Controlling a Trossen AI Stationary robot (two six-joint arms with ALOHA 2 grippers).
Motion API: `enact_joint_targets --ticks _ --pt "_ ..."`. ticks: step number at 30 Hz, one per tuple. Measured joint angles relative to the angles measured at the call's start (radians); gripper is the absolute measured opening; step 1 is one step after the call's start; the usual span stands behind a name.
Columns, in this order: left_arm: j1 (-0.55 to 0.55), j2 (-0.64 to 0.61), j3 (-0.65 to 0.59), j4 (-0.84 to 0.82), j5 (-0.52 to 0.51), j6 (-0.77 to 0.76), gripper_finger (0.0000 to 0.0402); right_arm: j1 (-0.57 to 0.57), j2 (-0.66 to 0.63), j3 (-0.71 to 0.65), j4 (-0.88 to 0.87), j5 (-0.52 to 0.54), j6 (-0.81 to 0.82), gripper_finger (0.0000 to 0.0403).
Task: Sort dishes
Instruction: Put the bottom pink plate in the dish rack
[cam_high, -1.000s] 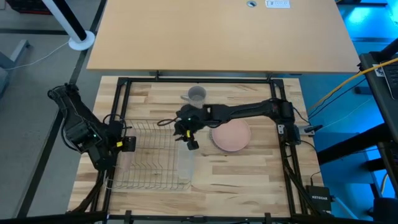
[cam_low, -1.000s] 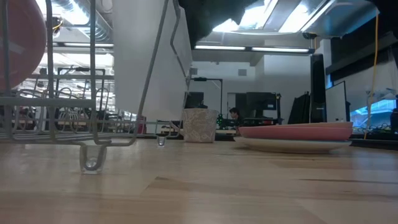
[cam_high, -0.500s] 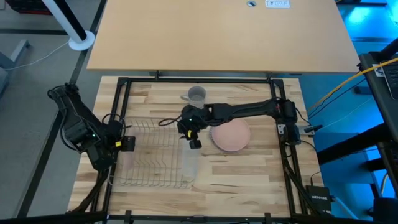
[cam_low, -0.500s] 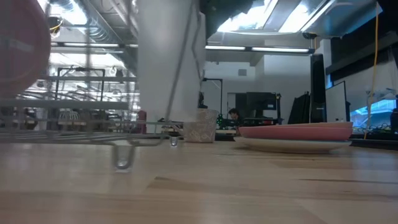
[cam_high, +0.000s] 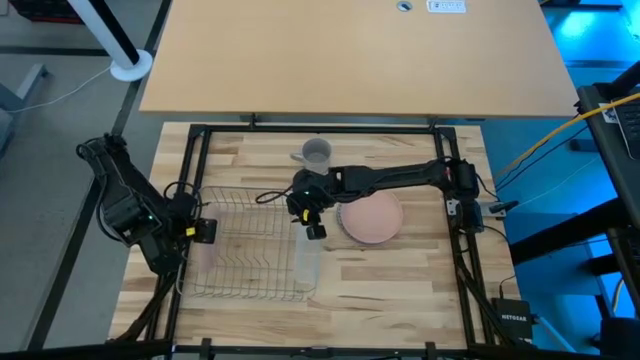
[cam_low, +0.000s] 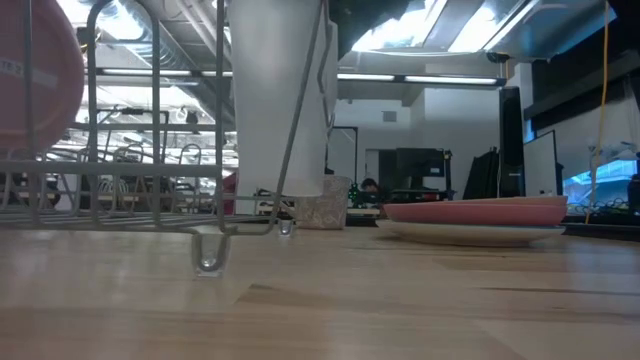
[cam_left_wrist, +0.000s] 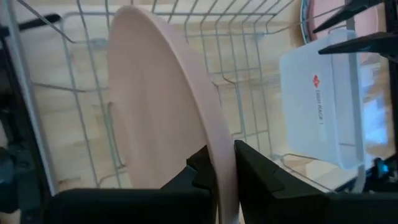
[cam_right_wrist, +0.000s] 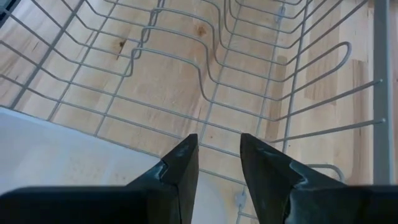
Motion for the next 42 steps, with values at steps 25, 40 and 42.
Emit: enact_joint_targets --ticks 25,40,42 --pt "0.040 0.004 -0.066 -0.017 -0.118 0.139 0.0040 0.007 0.006 0.066 -0.090 -0.003 -0.019 0.0127" --pt "0.047 0.003 -0.088 -0.057 -0.075 0.246 0.0126 0.041 0.006 0.092 -0.147 0.036 -0.069 0.0127" --pt "0.047 0.003 -0.088 -0.061 -0.074 0.272 0.0128 0.050 0.006 0.092 -0.147 0.050 -0.071 0.0127"
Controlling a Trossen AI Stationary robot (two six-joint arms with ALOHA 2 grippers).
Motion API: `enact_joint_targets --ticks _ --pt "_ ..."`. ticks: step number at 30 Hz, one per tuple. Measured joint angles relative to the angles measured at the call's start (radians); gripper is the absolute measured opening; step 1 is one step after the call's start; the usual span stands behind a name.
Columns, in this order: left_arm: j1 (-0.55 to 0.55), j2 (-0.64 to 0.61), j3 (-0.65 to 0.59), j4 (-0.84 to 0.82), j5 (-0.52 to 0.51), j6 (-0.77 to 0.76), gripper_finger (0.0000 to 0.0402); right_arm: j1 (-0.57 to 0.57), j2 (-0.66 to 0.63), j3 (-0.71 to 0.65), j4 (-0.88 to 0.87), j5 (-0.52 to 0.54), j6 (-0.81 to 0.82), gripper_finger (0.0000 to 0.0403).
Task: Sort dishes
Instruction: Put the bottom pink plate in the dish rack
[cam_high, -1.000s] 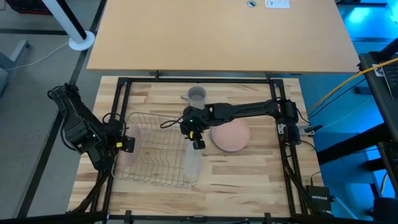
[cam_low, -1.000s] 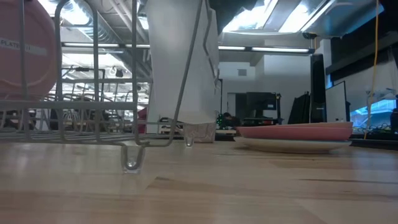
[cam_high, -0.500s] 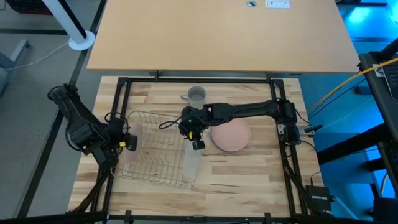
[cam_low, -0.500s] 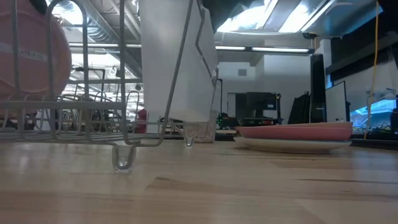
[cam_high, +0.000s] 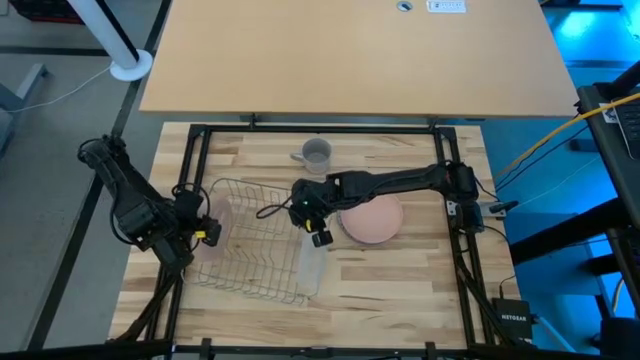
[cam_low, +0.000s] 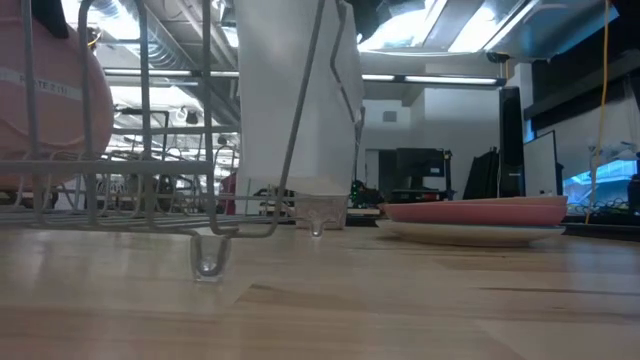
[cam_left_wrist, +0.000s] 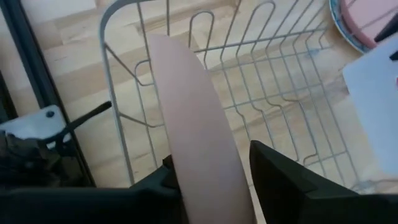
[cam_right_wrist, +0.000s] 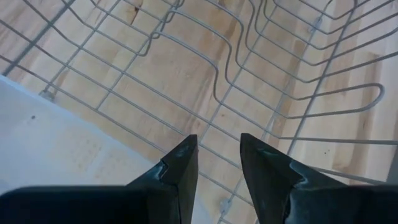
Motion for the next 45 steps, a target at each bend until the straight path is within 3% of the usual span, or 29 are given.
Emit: enact_joint_targets --ticks 13,22,28,45 --pt "0.001 0.004 0.003 0.049 0.014 0.102 0.0132 0.022 -0.001 0.001 0.006 0.062 -0.022 0.0127" --pt "0.001 0.003 0.003 0.007 0.132 0.157 0.0187 0.022 -0.002 0.002 0.006 0.063 -0.023 0.0127" --pt "0.001 -0.002 0.003 0.003 0.151 0.166 0.0207 0.022 -0.003 0.002 0.006 0.063 -0.023 0.0127" --pt "0.001 -0.195 0.004 0.003 0.193 0.144 0.0208 0.021 -0.004 0.002 0.006 0.063 -0.023 0.0127"
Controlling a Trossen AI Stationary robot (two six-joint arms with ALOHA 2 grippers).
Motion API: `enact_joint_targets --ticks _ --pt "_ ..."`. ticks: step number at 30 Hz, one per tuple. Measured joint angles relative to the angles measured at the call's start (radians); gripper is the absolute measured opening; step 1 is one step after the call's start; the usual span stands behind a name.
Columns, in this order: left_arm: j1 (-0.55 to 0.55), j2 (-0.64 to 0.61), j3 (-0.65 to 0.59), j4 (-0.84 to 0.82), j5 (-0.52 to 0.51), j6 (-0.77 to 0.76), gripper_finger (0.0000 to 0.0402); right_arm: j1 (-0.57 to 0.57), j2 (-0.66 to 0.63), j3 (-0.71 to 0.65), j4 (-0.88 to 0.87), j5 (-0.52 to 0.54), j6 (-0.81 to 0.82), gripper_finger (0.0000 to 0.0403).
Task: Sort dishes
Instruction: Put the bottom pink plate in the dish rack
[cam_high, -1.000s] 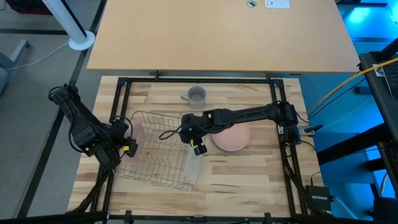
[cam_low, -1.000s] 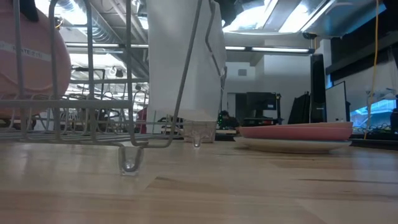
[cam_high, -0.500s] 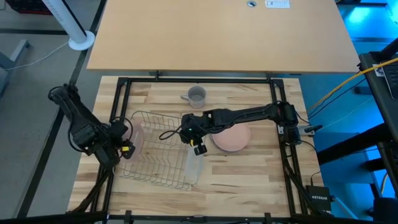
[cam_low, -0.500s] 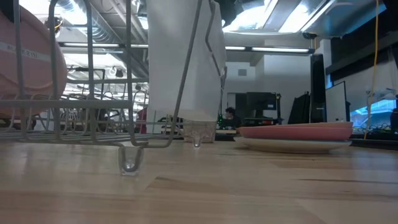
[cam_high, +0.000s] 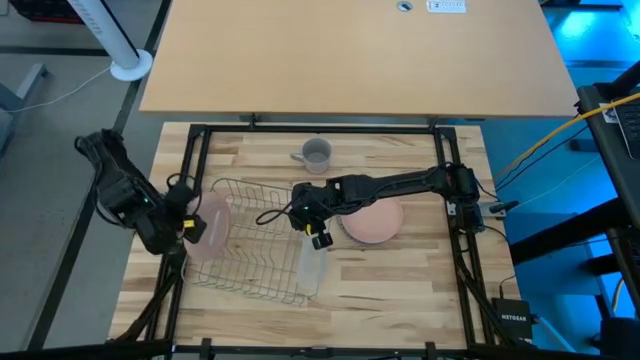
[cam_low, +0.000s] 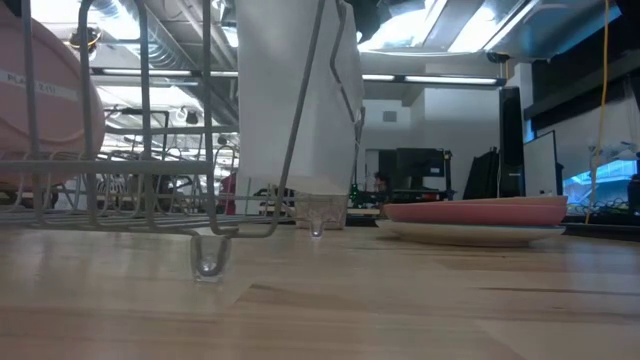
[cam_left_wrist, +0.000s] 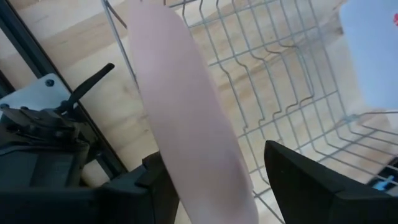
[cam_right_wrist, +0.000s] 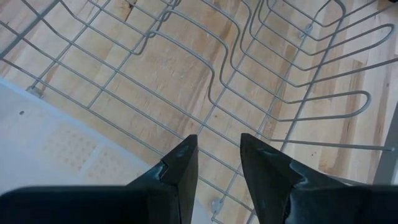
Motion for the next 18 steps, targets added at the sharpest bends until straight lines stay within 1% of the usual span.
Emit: enact_joint_targets --ticks 9,18 --pt "0.000 -0.066 0.000 0.000 0.000 -0.016 0.0208 -0.001 0.000 0.000 0.000 0.000 0.000 0.0127" --pt "0.000 -0.125 0.000 0.000 0.000 -0.115 0.0208 -0.001 0.000 0.000 0.000 0.000 -0.001 0.0127"
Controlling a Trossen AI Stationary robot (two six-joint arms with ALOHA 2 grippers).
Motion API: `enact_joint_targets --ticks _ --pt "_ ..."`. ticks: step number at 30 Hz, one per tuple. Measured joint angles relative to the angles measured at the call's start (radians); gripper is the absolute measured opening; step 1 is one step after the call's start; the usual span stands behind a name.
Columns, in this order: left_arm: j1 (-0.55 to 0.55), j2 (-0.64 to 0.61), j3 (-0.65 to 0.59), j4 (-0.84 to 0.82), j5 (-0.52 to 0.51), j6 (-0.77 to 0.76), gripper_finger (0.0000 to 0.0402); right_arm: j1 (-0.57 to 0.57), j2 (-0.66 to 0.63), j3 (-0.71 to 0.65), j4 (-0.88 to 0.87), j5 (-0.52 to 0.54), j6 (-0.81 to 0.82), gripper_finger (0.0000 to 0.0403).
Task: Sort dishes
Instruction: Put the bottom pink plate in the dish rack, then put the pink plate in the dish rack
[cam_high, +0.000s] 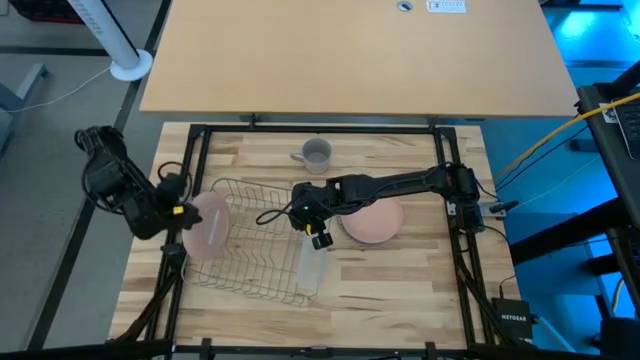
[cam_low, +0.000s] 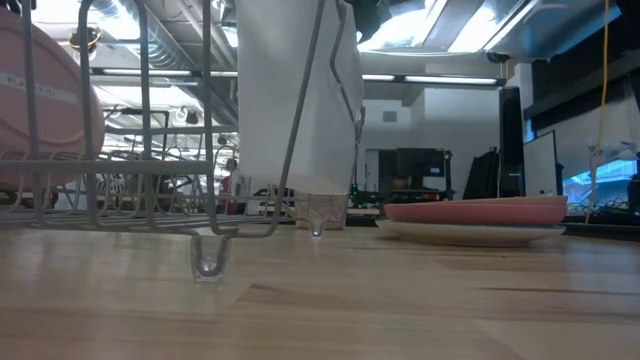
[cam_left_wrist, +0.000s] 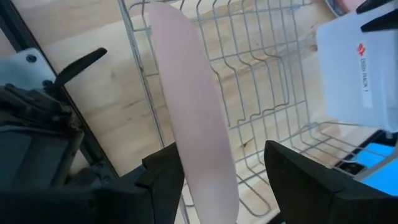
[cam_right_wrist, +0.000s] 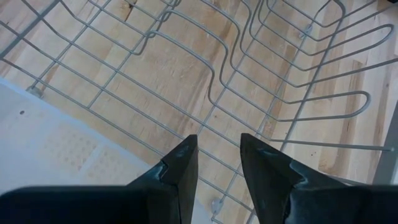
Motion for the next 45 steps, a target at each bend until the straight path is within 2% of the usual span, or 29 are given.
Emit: enact_joint_targets --ticks 12,17,24,32,35,37,40,45 --pt "0.000 -0.049 0.000 0.000 0.000 -0.069 0.0208 0.000 0.000 0.000 0.002 0.002 -0.028 0.0127" --pt "0.000 -0.080 0.000 -0.001 0.001 -0.111 0.0208 0.000 0.000 0.000 0.002 0.066 -0.042 0.0127" --pt "0.000 -0.127 0.001 0.000 0.133 -0.142 0.0208 0.000 0.000 0.000 0.001 0.095 -0.049 0.0127" --pt "0.000 -0.197 0.001 0.001 0.124 -0.135 0.0208 0.000 0.000 0.001 0.001 0.096 -0.052 0.0127" --pt "0.000 -0.216 0.001 0.046 0.065 -0.076 0.0208 0.000 0.000 0.030 -0.034 0.123 -0.052 0.0127" --pt "0.000 -0.222 0.001 0.100 -0.020 -0.003 0.0208 0.000 0.000 0.059 -0.051 0.160 -0.053 0.0127" --pt "0.000 -0.219 0.001 0.205 -0.206 0.172 0.0208 0.000 0.000 0.125 -0.116 0.192 -0.053 0.0127" --pt "0.000 -0.155 0.001 0.401 -0.548 0.573 0.0208 0.000 -0.001 0.235 -0.283 0.192 -0.036 0.0127"
